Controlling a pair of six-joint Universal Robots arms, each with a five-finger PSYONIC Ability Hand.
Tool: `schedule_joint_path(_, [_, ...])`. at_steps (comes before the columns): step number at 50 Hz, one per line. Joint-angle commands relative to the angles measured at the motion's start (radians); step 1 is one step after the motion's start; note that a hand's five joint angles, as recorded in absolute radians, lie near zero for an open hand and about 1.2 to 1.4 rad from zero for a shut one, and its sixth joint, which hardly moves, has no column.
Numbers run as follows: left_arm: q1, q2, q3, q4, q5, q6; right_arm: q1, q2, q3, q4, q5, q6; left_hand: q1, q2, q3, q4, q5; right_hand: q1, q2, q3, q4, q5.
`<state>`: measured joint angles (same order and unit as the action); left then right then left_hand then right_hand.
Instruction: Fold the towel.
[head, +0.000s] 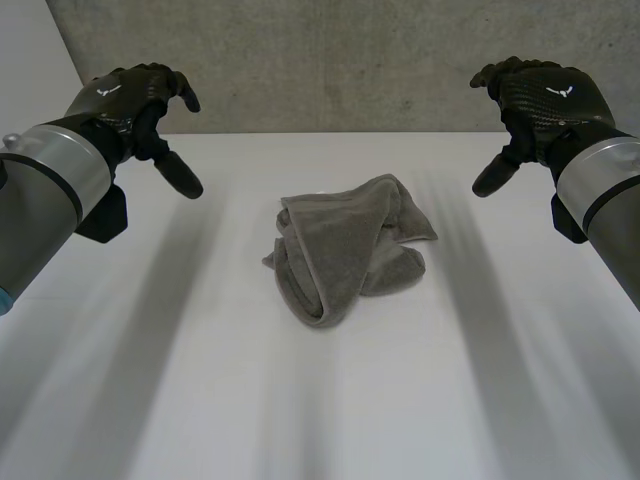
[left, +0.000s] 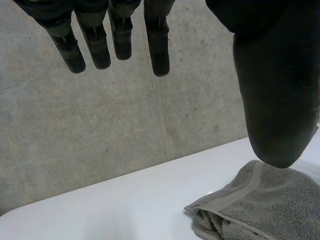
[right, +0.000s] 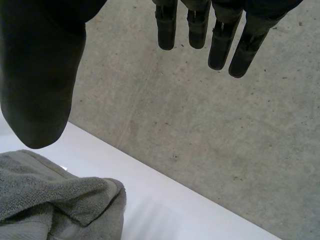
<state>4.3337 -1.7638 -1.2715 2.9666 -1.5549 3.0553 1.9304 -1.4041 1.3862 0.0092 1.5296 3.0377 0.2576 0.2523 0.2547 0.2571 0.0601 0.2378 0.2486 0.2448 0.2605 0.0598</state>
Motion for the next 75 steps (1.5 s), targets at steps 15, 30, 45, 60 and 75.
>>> schedule_joint_path(15, [-0.002, 0.009, 0.003, -0.001, 0.007, 0.002, 0.002, 0.002, -0.001, 0.000, -0.005, -0.002, -0.073, -0.068, -0.071, -0.073, -0.050, -0.063, -0.074, -0.070, -0.086, -0.060])
schedule_joint_path(30, [-0.006, -0.066, -0.014, 0.055, 0.100, 0.008, 0.015, 0.024, 0.010, -0.011, -0.120, -0.071, -0.071, -0.065, -0.068, -0.070, -0.048, -0.063, -0.074, -0.070, -0.086, -0.060])
schedule_joint_path(45, [-0.012, -0.378, -0.012, 0.118, 0.326, 0.085, 0.140, 0.278, 0.013, -0.014, -0.324, -0.559, -0.047, -0.042, -0.044, -0.047, -0.024, -0.063, -0.074, -0.070, -0.086, -0.060])
schedule_joint_path(60, [-0.020, -0.493, -0.020, 0.187, 0.319, 0.209, 0.288, 0.517, 0.043, -0.319, -0.051, -0.554, -0.050, -0.045, -0.047, -0.049, -0.027, 0.149, 0.138, 0.142, 0.126, 0.153])
schedule_joint_path(75, [-0.019, -0.499, -0.019, 0.192, 0.319, 0.209, 0.314, 0.537, 0.063, -0.437, -0.037, -0.465, -0.056, -0.051, -0.053, -0.055, -0.033, 0.428, 0.417, 0.421, 0.405, 0.431])
